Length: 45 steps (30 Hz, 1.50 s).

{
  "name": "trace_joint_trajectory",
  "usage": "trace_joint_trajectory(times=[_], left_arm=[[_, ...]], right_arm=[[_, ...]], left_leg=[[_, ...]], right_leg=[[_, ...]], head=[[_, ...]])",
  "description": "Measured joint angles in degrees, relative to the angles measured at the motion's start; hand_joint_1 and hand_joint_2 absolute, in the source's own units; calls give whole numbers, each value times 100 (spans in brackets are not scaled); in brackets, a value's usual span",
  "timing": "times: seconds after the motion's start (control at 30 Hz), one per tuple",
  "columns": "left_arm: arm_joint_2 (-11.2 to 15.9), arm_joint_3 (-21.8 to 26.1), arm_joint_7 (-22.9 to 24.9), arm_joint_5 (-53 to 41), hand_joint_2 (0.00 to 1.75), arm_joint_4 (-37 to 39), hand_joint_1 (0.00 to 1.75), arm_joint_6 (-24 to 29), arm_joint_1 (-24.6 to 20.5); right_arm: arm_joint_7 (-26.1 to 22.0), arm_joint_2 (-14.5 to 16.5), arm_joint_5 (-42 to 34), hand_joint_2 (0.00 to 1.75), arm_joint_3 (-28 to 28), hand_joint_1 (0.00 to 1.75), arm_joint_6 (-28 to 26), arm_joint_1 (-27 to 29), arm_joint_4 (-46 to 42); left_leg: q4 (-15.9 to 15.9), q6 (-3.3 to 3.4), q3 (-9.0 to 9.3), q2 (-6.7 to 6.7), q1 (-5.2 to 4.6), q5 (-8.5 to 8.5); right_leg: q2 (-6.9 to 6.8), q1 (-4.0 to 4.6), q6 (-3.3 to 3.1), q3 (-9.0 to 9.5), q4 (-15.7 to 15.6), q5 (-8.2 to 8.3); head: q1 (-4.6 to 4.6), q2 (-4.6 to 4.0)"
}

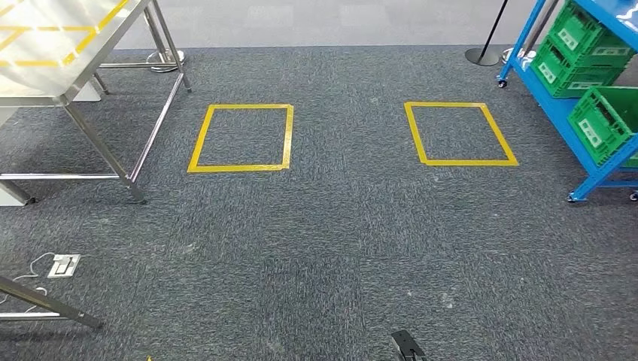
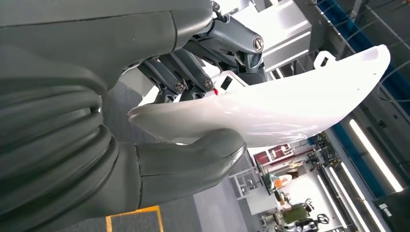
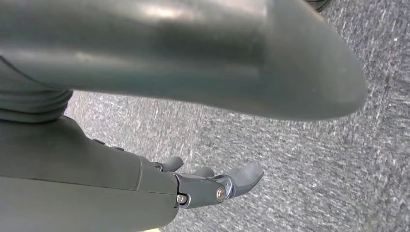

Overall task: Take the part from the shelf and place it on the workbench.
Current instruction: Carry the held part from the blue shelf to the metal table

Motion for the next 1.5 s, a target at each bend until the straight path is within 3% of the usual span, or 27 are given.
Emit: trace_joint_trajectory(times=[0.03, 0.1, 0.17, 0.2, 0.27, 0.3, 0.37, 0.43, 0.47, 0.53, 0.57, 0.63, 0.7, 0.77, 0.8, 0.87, 0.9, 0.97, 1.0, 1.07, 1.13, 1.2, 1.27, 1.3, 1.37, 1.43, 1.5], left_arm=[[1, 0, 3, -3, 175, 6, 175, -8, -12], [9, 2, 7, -11, 175, 22, 175, -12, -38], [0, 2, 7, -20, 175, 44, 175, -14, -78], [-13, 1, 9, -25, 175, 55, 175, -16, -89], [-38, -1, 10, -33, 175, 76, 175, -22, -78], [-48, -1, 11, -36, 175, 86, 175, -25, -74], [-55, -1, 10, -41, 175, 97, 175, -28, -84], [-57, -1, 9, -44, 175, 98, 175, -30, -115], [-58, -1, 9, -44, 175, 98, 175, -31, -128], [-56, -1, 13, -45, 175, 100, 175, -37, -141], [-52, -1, 15, -47, 175, 102, 175, -42, -147], [-48, -1, 22, -51, 175, 106, 175, -50, -189], [-67, -8, 25, -53, 175, 112, 175, -57, -228], [-98, -23, 24, -54, 175, 121, 175, -64, -230], [-108, -29, 23, -56, 175, 124, 175, -63, -226], [-116, -34, 21, -62, 175, 120, 175, -58, -221], [-117, -33, 18, -64, 175, 110, 175, -53, -218], [-115, -29, 15, -66, 175, 88, 175, -45, -207], [-113, -26, 14, -67, 175, 78, 175, -43, -198], [-94, -14, 16, -74, 175, 57, 175, -42, -172], [-67, 1, 21, -99, 175, 45, 175, -40, -181], [-73, 6, 26, -126, 175, 45, 175, -38, -206], [-99, 2, 31, -140, 175, 49, 175, -38, -186], [-105, 1, 32, -144, 175, 50, 175, -38, -172], [-107, 1, 33, -151, 175, 49, 175, -38, -168], [-105, 2, 32, -156, 175, 46, 175, -38, -181], [-106, 2, 33, -164, 175, 43, 175, -38, -195]], right_arm=[[-1, 5, 0, 0, -1, 0, 0, -6, 0], [-3, 16, -2, 0, -2, 0, 0, -10, 0], [-4, 23, -7, 0, -3, 0, 0, -2, 0], [-4, 23, -8, 0, -3, 0, 0, 7, 0], [-4, 23, -9, 0, -4, 0, 0, 18, 0], [-4, 23, -10, 0, -4, 0, 0, 19, 0], [-4, 26, -12, 0, -4, 0, 0, 18, 0], [-4, 28, -15, 0, -5, 0, 0, 13, 0], [-4, 28, -16, 0, -5, 0, 0, 10, 0], [-4, 29, -30, 0, -9, 0, 0, 3, 0], [-5, 29, -38, 0, -10, 0, 1, -3, 0], [-8, 35, -48, 0, -13, 0, 4, -12, 0], [-9, 44, -45, 0, -13, 0, 8, -5, 0], [-8, 47, -33, 0, -13, 0, 10, 14, 0], [-8, 47, -26, 0, -13, 0, 11, 21, 0], [-15, 46, -16, 0, -13, 0, 15, 25, 0], [-21, 45, -11, 0, -13, 0, 19, 23, 0], [-32, 45, -3, 0, -13, 0, 32, 22, 0], [-33, 46, 0, 0, -13, 0, 38, 21, 0], [-37, 51, 2, 0, -14, 0, 45, 17, 0], [-43, 54, 3, 0, -15, 0, 47, 12, 0], [-45, 54, 6, 0, -15, 0, 48, 15, 0], [-44, 54, 9, 0, -15, 0, 47, 18, 0], [-44, 55, 10, 0, -15, 0, 48, 19, 0], [-43, 60, 9, 0, -15, 0, 49, 16, 0], [-43, 64, 9, 0, -15, 0, 49, 12, 0], [-36, 66, 11, 0, -15, 0, 49, 4, 0]], left_leg=[[-14, -40, -13, -46, 10, 18], [111, -93, -96, 116, 3, -61], [644, -121, -351, 461, -10, -367], [1014, -135, -521, 568, -6, -547], [1514, -160, -745, 644, 8, -705], [1484, -169, -715, 660, 13, -634], [855, -176, -358, 797, 18, -297], [226, -114, -13, 994, -13, -102], [96, -63, 50, 1033, -28, -94], [79, 40, 40, 907, -37, -92], [74, 72, 35, 846, -27, -83], [57, 135, 34, 732, 1, -59], [54, 173, 19, 618, 14, -52], [55, 181, 5, 479, 13, -49], [57, 178, 3, 404, 12, -46], [59, 162, 4, 255, 13, -36], [62, 145, -2, 190, 13, -30], [59, 84, -24, 59, 15, -14], [46, 41, -36, -4, 24, -1], [20, -38, -54, -76, 46, 22], [208, -87, -162, 203, 27, -98], [819, -122, -453, 570, 12, -420], [1443, -151, -746, 658, 23, -643], [1512, -158, -774, 666, 24, -612], [1008, -152, -493, 734, 23, -290], [295, -88, -110, 970, -15, -55], [44, 12, 12, 1072, -57, -36]], right_leg=[[-73, -10, -39, 15, -24, 20], [-199, -23, -117, 52, -90, 66], [-325, -15, -167, 69, -123, 85], [-391, -5, -181, 66, -122, 82], [-528, 6, -190, 58, -112, 66], [-597, 7, -186, 54, -100, 55], [-729, 9, -159, 60, -61, 15], [-840, 41, -108, 72, -17, -39], [-891, 58, -80, 79, -6, -56], [-1006, 73, -30, 96, -6, -78], [-993, 63, 6, 98, 17, -102], [-747, 35, 79, -15, 291, -278], [-446, 11, 122, -360, 982, -607], [-368, 8, 120, -678, 1563, -776], [-353, 9, 105, -703, 1572, -705], [-242, 9, 51, -442, 975, -319], [-95, 1, 25, -258, 578, -156], [92, -1, 0, -26, 71, 2], [102, 5, -9, -1, 15, -9], [-49, 13, -56, 38, -35, 20], [-196, -1, -127, 87, -107, 60], [-345, 5, -173, 105, -137, 69], [-494, 19, -192, 106, -133, 53], [-569, 23, -194, 108, -129, 43], [-713, 25, -182, 123, -108, 11], [-834, 47, -142, 138, -76, -37], [-938, 77, -89, 152, -61, -71]], head=[[-1, 0], [-10, 0], [-26, 0], [-32, 0], [-34, 0], [-34, 0], [-34, 0], [-31, 0], [-25, 0], [-11, 0], [-8, 0], [2, 0], [19, 0], [26, 0], [26, 0], [27, 0], [25, 0], [26, 0], [28, 0], [35, 0], [16, 0], [-7, 0], [-10, 0], [-11, 0], [-11, 0], [-12, 0], [-11, 0]])
